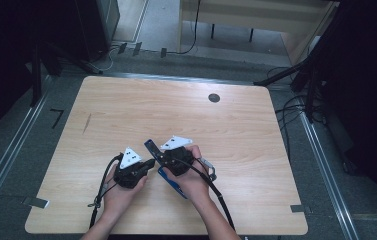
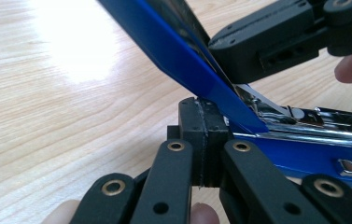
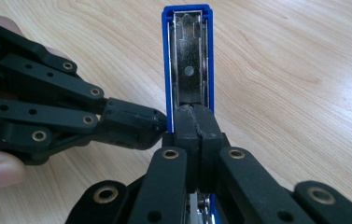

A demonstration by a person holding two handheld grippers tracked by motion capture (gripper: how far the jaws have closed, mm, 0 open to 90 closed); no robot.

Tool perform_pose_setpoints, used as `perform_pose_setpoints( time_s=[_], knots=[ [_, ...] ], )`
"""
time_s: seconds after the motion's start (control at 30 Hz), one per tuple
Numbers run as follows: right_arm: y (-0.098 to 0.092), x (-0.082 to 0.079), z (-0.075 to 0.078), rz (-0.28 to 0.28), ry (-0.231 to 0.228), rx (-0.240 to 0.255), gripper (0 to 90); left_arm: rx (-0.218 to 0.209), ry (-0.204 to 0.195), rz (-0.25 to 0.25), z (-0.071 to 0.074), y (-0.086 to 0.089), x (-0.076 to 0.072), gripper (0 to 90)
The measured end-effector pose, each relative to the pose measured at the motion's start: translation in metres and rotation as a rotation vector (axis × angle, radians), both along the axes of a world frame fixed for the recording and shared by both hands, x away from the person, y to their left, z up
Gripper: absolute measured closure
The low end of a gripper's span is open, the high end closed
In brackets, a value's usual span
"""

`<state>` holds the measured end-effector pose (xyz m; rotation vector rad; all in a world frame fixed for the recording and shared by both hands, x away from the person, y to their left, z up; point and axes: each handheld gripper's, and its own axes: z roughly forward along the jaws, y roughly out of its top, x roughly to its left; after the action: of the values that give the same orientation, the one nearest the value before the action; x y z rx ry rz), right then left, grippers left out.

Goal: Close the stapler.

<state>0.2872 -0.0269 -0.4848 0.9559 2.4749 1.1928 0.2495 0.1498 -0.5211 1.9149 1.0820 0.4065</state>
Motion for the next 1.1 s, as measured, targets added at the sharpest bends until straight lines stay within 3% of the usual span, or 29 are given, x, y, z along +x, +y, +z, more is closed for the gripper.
perform_pose_setpoints(
  time_s=[0.33,0.5,0.7,1.1],
  knots=[
    [-0.008,-0.008,0.006,-0.006,-0.020,0.007,90.0,-0.016,0.020,-0.034,-0.005,-0.008,-0.013,90.0],
    [-0.012,-0.012,0.008,-0.009,-0.024,0.015,90.0,0.001,0.019,-0.069,-0.008,-0.017,-0.018,90.0],
    [-0.017,-0.017,0.010,-0.012,-0.039,0.013,90.0,0.024,0.016,-0.075,-0.010,-0.025,-0.021,90.0],
    [-0.028,-0.025,0.011,-0.014,-0.040,0.029,90.0,0.023,0.011,-0.114,-0.011,-0.037,-0.027,90.0]
  ],
)
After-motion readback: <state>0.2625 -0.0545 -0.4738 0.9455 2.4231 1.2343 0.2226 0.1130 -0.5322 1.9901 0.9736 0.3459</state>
